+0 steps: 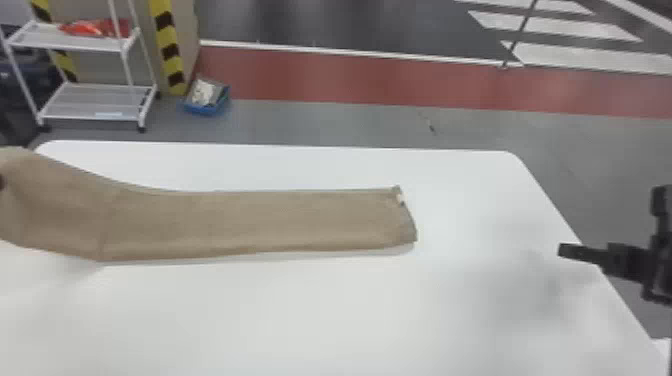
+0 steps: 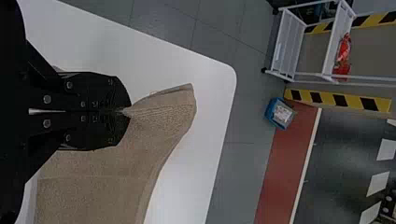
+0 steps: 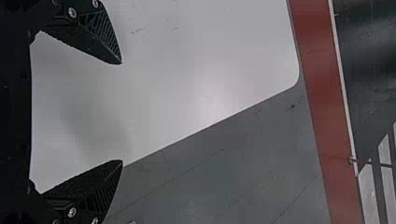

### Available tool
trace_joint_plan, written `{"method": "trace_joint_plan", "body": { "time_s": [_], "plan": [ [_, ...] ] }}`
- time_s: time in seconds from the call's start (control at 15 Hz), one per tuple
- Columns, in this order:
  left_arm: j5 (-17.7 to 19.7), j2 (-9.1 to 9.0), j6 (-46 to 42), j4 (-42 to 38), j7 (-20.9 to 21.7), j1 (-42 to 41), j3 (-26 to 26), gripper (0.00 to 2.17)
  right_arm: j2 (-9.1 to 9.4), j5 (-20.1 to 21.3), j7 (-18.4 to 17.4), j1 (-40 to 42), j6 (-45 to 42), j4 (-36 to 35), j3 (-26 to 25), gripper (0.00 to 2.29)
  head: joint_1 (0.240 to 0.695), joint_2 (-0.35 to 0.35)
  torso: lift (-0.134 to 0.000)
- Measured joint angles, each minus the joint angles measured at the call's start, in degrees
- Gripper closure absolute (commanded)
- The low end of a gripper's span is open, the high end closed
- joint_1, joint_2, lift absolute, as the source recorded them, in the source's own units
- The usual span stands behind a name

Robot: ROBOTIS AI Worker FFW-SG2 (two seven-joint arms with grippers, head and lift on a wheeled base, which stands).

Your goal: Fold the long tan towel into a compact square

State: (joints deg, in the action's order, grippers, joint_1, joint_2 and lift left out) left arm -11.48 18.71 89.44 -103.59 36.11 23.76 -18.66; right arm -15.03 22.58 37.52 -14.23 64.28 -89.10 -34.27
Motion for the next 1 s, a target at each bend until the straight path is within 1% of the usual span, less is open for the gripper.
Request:
{"method": "trace_joint_plan", "body": {
  "time_s": [0.07,0.13,0.2,0.33,0.47,0.6,0.73,0.8,0.87,1.0],
  "plan": [
    [0.28,0.16,0.12,-2.19,0.31,0.55,1.42,2.09,0.0,-0.04,0.12,0.19,0.17,-0.21,-0.27,0.14,0.695,-0.14,-0.124],
    [0.35,-0.18,0.16,-4.67,0.36,0.62,3.27,2.09,0.0,-0.07,0.17,0.31,0.33,-0.43,-0.42,0.14,0.695,-0.166,-0.124],
    [0.13,-1.14,0.16,-7.74,0.06,0.64,5.97,2.09,0.02,-0.27,0.19,0.53,0.71,-0.88,-0.52,0.14,0.695,-0.188,-0.124],
    [-1.37,-4.59,0.17,-12.69,-1.11,1.36,11.69,2.09,0.02,-0.88,0.19,1.11,1.89,-1.99,-0.55,0.14,0.695,-0.235,-0.124],
    [-4.72,-8.92,0.17,-15.77,-2.5,2.52,18.85,2.09,-0.02,-1.13,0.25,1.78,2.74,-3.11,-0.66,0.14,0.695,-0.293,-0.124],
    [-7.09,-12.6,0.17,-17.78,-3.6,2.77,24.78,2.09,-0.2,-1.82,1.54,2.28,3.24,-4.09,-1.06,0.14,0.695,-0.35,-0.124],
    [-8.62,-15.65,0.17,-20.06,-4.37,1.55,29.54,2.09,-0.5,-2.22,1.8,2.87,3.32,-4.51,-1.64,0.14,0.695,-0.35,-0.124],
    [-10.18,-17.41,0.17,-21.11,-4.84,0.55,32.18,2.09,-0.73,-2.47,1.78,3.06,3.24,-4.54,-2.13,0.14,0.694,-0.35,-0.124],
    [-12.01,-18.19,0.17,-21.73,-6.06,-0.21,35.03,2.09,-0.91,-2.78,1.77,3.13,3.23,-4.54,-2.53,0.14,0.693,-0.35,-0.124],
    [-14.34,-18.55,0.17,-21.57,-8.15,-0.7,39.56,2.09,-0.97,-3.41,2.18,3.47,3.35,-5.12,-2.81,0.14,0.694,-0.35,-0.124]
  ]
}}
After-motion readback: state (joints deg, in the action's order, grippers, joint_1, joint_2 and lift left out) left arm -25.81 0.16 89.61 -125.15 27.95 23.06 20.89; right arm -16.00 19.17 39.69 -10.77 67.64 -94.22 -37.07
